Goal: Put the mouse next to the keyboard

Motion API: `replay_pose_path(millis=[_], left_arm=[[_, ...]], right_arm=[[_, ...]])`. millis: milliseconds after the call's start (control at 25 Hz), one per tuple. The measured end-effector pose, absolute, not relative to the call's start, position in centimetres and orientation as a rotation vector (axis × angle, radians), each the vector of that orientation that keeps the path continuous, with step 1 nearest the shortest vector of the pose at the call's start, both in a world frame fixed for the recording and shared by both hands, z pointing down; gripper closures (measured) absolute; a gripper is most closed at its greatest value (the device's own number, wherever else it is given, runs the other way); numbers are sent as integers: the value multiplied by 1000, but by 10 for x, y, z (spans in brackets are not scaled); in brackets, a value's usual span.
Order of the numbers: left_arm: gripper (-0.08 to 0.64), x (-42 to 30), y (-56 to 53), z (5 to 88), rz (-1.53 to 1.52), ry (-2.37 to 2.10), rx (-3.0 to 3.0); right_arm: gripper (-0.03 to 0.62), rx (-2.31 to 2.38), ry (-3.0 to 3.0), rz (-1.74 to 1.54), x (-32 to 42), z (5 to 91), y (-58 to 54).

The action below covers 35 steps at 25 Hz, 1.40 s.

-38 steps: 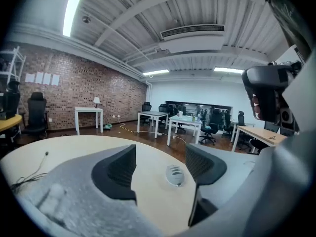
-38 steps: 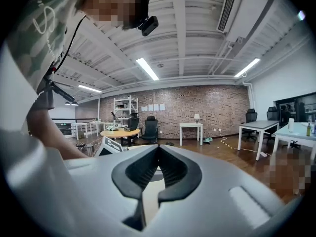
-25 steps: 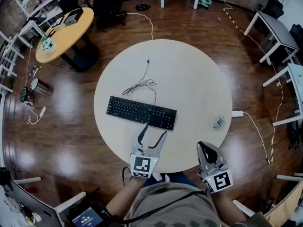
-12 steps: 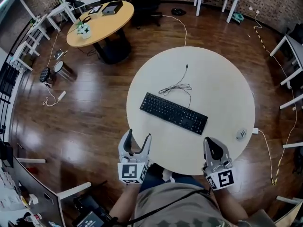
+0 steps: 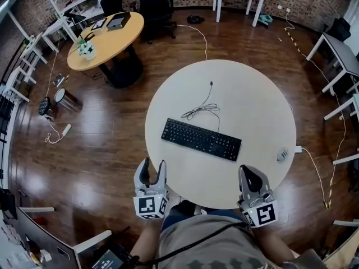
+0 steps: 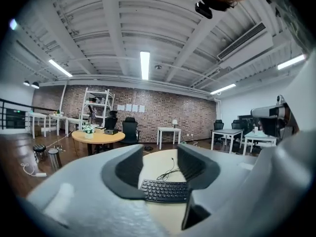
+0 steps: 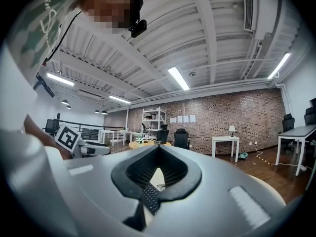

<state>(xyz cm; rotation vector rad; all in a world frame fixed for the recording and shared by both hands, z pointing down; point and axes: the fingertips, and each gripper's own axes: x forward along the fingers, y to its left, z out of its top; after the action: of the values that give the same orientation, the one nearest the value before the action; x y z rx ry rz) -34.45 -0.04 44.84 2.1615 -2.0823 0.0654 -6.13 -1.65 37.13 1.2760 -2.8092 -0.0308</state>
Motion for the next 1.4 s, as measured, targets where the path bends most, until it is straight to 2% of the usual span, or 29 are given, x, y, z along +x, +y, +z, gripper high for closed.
replay_pose_path(millis=[80,480,960,1400], left_arm=[[559,-340,-4,451,94,-2060,2194],[560,-330,-23,447,79,-1982,2305],[560,-347,-16,419,-66,-1910,2369],[560,-362,-12,397,-41,-1929,2411]], right_arm=[[588,1311,-2795,-43,-58,369,-18],[588,1406,-2731,-61,-57,374,-18],[588,1376,-2699,-62,-87,376,-15],[588,1337,-2738,-129,-117,348,-11]])
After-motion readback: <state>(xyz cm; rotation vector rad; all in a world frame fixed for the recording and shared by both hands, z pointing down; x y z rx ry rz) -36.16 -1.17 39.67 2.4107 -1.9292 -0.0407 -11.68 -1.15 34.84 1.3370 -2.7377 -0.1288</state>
